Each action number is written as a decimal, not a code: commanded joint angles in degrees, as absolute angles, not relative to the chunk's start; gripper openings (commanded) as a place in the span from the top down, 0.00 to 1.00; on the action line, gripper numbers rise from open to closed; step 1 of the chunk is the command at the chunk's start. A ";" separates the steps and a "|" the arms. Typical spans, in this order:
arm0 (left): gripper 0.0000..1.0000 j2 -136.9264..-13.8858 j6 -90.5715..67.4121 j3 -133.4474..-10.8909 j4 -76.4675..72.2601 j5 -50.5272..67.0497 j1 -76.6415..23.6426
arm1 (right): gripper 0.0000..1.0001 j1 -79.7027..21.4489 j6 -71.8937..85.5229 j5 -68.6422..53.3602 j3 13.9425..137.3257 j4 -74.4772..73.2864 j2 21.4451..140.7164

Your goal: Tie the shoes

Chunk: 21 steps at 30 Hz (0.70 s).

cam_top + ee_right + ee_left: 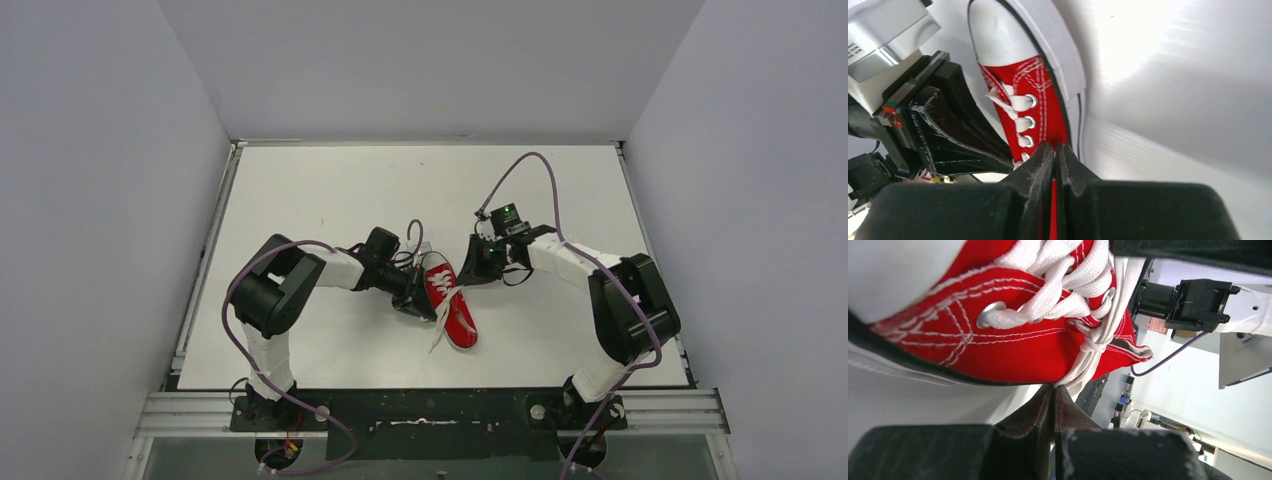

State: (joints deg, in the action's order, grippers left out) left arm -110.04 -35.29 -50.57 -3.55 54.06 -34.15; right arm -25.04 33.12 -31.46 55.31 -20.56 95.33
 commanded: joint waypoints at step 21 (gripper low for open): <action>0.64 -97.17 -22.59 -47.16 11.30 40.27 -33.54 | 0.89 -17.32 27.44 -25.14 57.19 -28.25 87.86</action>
State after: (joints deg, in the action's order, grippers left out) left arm -106.30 -28.62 -47.57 -2.07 48.34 -33.98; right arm -19.33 30.94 -28.64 51.99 -25.23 90.67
